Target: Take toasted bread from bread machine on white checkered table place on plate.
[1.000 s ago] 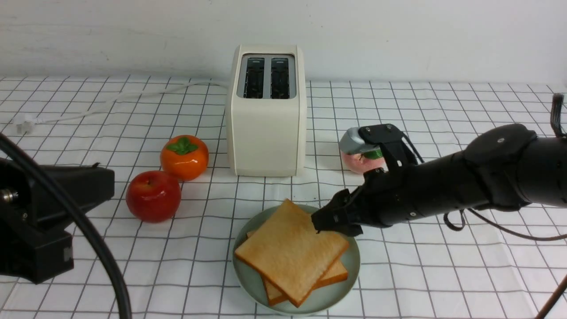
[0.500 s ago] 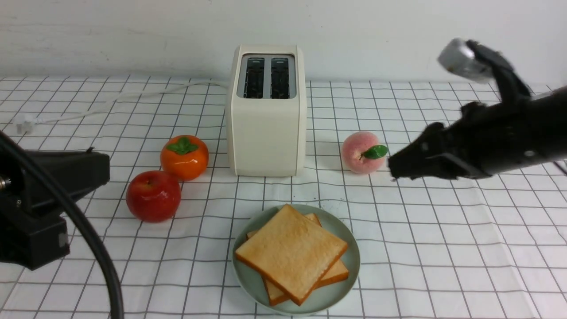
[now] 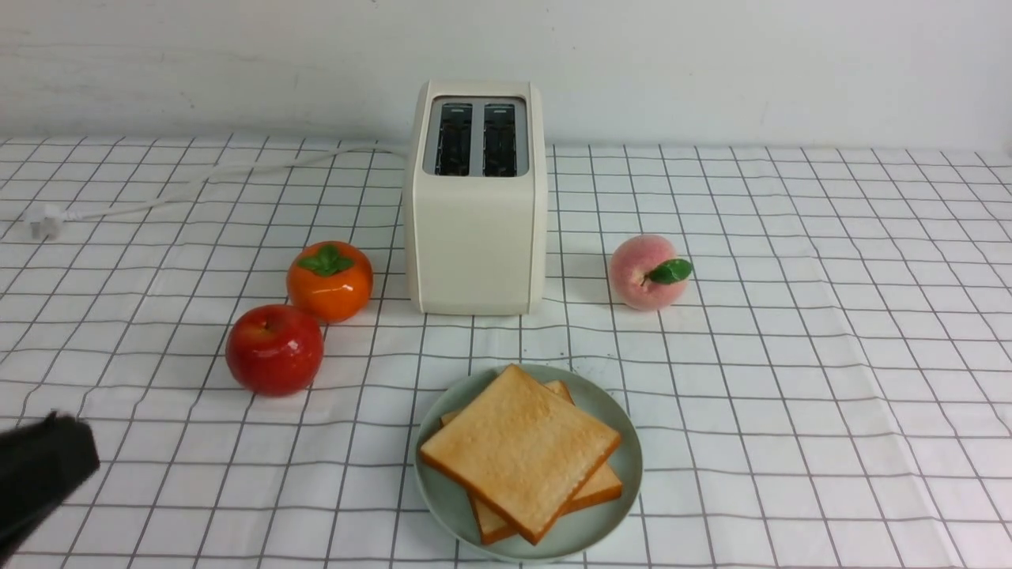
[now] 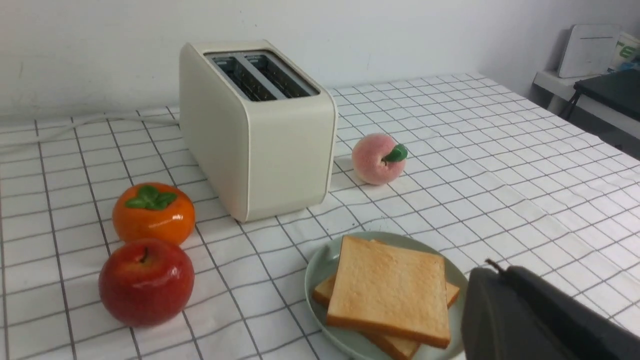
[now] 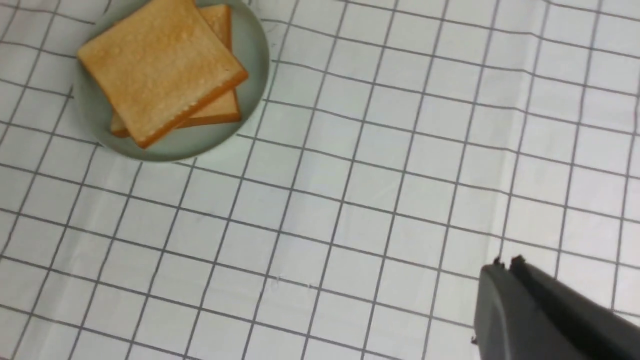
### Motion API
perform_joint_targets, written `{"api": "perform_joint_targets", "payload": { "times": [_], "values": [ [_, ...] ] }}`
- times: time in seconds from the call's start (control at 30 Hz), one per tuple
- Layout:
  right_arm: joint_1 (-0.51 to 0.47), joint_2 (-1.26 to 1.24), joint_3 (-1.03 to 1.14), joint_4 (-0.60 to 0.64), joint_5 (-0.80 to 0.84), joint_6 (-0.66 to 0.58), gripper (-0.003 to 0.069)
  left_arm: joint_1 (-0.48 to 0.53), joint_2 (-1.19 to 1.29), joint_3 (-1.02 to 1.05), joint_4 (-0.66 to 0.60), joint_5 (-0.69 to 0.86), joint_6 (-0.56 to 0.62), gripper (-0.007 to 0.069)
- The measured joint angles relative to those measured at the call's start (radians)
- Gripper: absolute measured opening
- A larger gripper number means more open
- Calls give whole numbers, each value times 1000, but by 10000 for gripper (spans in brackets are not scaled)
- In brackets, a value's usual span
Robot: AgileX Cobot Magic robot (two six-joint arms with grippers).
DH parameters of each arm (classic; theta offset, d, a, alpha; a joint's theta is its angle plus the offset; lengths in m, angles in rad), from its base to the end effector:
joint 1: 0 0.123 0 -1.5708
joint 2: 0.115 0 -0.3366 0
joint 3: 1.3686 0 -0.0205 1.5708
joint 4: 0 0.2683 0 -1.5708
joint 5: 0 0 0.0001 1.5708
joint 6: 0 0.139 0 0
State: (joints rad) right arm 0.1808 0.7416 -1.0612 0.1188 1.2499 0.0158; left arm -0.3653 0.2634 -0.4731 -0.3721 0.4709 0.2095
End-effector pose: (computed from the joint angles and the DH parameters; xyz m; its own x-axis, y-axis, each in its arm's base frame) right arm 0.1052 0.0351 0.3993 -0.7456 -0.0823 -0.6613 -0.2129 0.9698 0.1193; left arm 0.0604 -0.0477 0.3254 -0.1978 -0.0562 -0.9786 0.4838 0.8627 -0.1474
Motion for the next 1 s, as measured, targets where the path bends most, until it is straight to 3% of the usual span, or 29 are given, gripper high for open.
{"api": "perform_joint_targets", "payload": {
  "times": [0.23,0.4,0.53,1.0],
  "values": [
    [0,-272,236,-16,-82,131,-9,0,-149,154,-1,-49,-2,-13],
    [0,-405,450,-29,-353,231,-5,0,-163,238,-1,-55,-3,-13],
    [0,-421,563,-41,-458,245,-1,0,-163,276,-2,-55,-3,-13],
    [-1,-430,682,-75,-522,252,6,0,-163,306,-3,-55,-3,-13]
  ]
}}
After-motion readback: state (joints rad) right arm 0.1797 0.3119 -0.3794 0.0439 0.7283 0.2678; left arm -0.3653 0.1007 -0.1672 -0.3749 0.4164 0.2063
